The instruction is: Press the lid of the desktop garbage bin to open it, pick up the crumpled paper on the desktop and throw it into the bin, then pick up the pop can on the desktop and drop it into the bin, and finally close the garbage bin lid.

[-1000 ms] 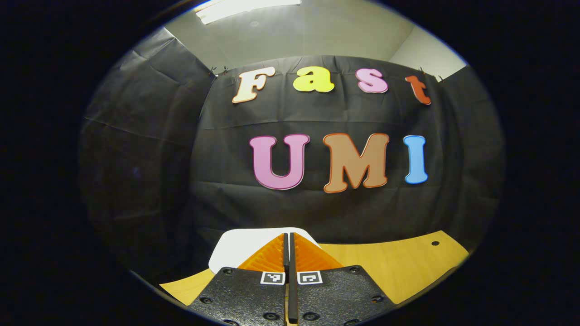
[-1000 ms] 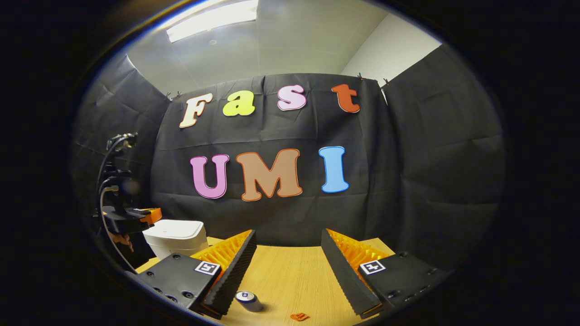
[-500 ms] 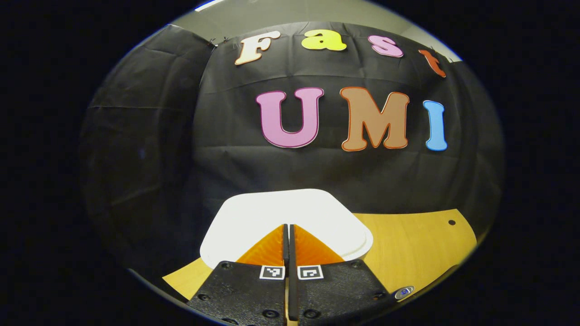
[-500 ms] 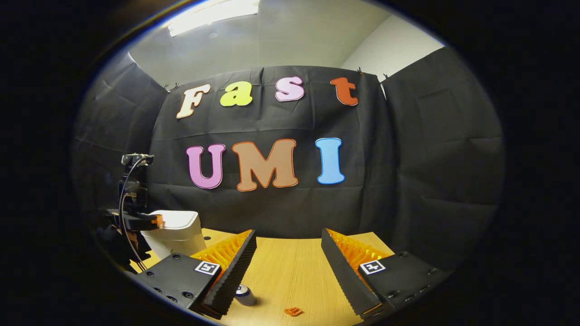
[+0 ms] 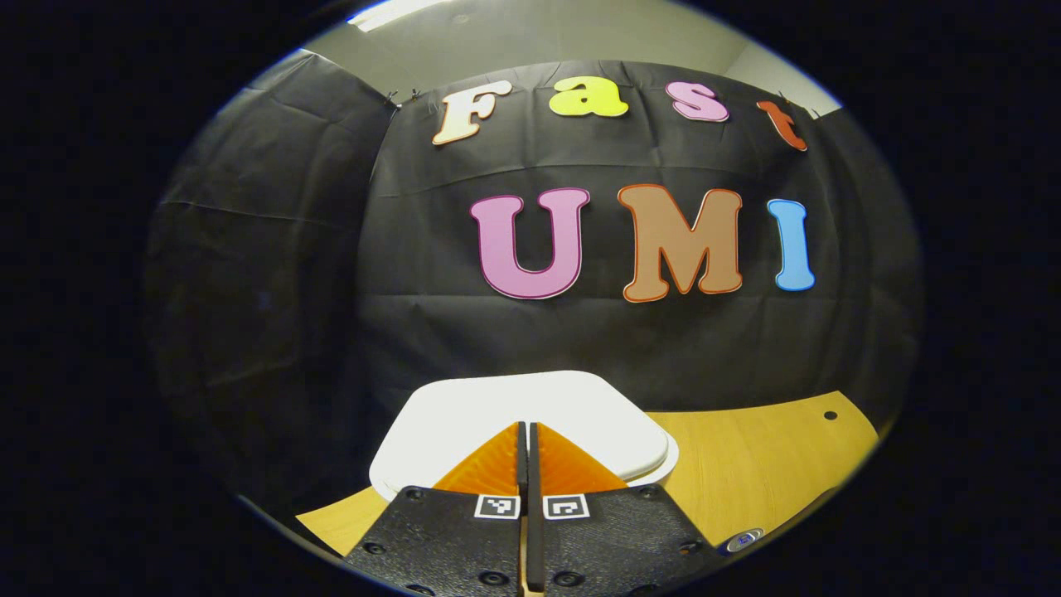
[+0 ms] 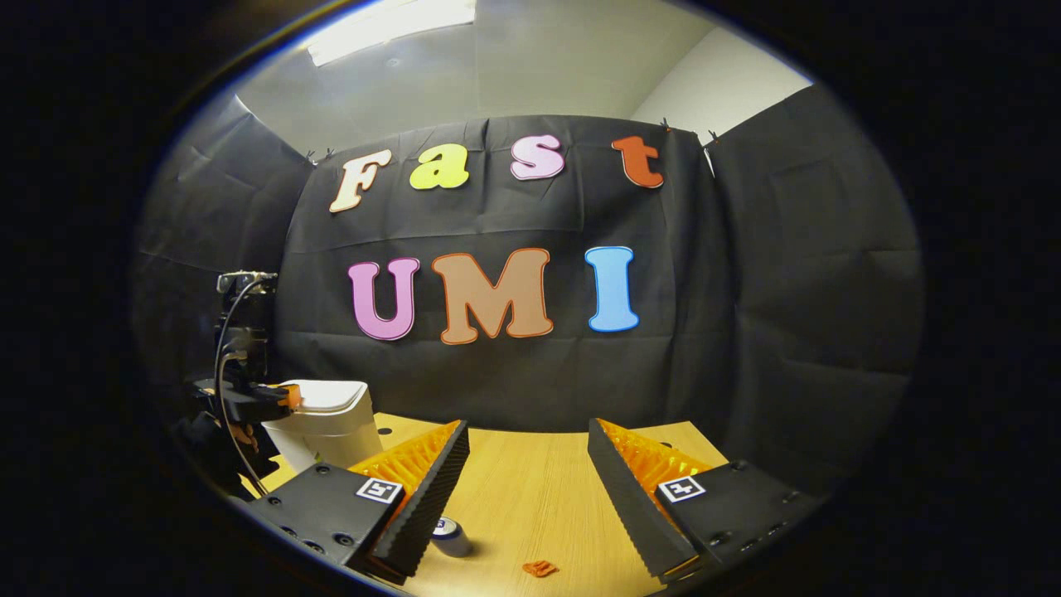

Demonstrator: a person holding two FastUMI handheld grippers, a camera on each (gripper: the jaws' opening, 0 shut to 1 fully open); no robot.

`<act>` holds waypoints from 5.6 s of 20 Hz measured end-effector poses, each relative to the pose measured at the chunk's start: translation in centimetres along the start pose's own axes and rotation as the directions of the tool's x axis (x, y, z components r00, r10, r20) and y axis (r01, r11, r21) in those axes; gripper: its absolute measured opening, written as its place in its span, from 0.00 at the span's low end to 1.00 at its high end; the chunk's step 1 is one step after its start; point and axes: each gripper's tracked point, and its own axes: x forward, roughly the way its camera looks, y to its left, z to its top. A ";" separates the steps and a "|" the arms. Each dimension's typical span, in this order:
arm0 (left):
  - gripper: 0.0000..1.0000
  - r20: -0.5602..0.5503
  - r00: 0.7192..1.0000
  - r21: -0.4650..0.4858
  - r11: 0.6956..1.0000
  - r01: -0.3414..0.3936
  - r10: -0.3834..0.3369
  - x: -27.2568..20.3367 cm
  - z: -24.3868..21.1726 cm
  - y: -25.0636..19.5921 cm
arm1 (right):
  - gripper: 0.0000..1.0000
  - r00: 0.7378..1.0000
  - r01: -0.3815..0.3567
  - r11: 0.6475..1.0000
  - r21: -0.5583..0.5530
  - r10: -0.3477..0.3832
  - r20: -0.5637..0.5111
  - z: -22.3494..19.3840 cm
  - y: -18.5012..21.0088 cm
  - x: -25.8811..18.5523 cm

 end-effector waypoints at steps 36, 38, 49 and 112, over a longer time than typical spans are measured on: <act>0.94 0.205 0.979 0.015 1.000 -0.002 -0.001 -16.9 6.7 -1.4 | 0.96 0.738 -0.165 0.979 -0.118 0.043 -0.673 -33.7 -1.5 5.9; 0.96 0.201 0.980 0.019 1.000 -0.011 0.007 -17.0 6.6 -1.2 | 0.97 0.726 -0.170 0.978 -0.122 0.040 -0.687 -34.7 -1.6 6.3; 0.95 0.171 0.985 0.014 1.000 -0.001 -0.002 -16.6 5.5 -1.9 | 0.34 0.655 -0.232 0.972 -0.026 0.136 -0.743 -36.2 -1.2 5.6; 0.93 0.067 0.939 -0.040 0.940 0.340 -0.337 -11.5 -0.7 -7.6 | 0.94 0.981 -0.186 0.979 -0.084 0.190 0.037 2.0 7.4 12.9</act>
